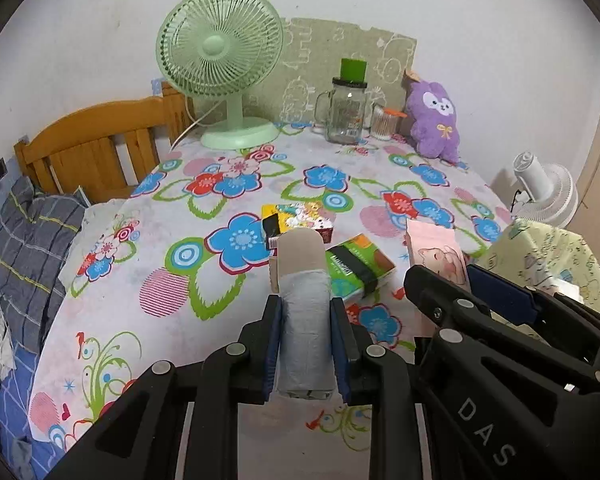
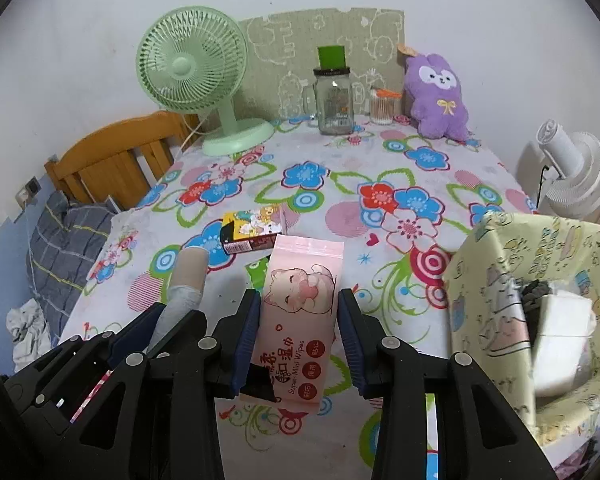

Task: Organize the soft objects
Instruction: 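Carry the white rolled cloth in the left tool while the right tool carries the tissue pack to the box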

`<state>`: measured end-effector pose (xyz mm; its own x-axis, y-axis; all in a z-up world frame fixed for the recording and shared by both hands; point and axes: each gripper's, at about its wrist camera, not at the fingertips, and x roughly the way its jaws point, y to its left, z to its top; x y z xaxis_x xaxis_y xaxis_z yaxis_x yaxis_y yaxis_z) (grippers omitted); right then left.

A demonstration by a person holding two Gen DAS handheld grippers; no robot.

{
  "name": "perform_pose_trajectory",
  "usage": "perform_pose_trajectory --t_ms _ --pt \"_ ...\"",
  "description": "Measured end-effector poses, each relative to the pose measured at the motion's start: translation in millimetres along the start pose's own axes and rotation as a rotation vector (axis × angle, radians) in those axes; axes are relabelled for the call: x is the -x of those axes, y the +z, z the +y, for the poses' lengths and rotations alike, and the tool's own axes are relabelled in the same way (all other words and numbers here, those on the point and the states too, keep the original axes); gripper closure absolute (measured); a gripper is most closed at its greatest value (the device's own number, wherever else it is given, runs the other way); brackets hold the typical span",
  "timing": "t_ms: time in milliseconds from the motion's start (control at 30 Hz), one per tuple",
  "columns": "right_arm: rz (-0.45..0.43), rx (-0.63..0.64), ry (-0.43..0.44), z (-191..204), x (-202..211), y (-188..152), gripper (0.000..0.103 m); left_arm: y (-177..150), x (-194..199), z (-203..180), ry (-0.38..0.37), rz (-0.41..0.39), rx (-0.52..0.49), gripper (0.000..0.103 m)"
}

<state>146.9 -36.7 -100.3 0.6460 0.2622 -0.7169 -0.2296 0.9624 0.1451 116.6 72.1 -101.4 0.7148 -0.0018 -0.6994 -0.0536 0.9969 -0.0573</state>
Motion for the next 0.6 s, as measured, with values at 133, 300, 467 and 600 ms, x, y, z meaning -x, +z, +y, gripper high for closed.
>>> perform_pose_trajectory --t_ms 133,300,467,600 --pt "-0.022 0.002 0.0 -2 16 2 0.06 2 13 -6 -0.006 -0.022 -0.005 0.08" --pt "-0.047 0.002 0.003 -5 35 3 0.06 4 30 -13 -0.012 -0.045 -0.014 0.08" --pt "-0.067 0.009 0.007 -8 52 5 0.06 7 44 -19 -0.017 -0.066 -0.014 0.08" --pt "-0.088 0.013 0.009 -10 64 7 0.06 9 54 -24 -0.017 -0.086 -0.021 0.08"
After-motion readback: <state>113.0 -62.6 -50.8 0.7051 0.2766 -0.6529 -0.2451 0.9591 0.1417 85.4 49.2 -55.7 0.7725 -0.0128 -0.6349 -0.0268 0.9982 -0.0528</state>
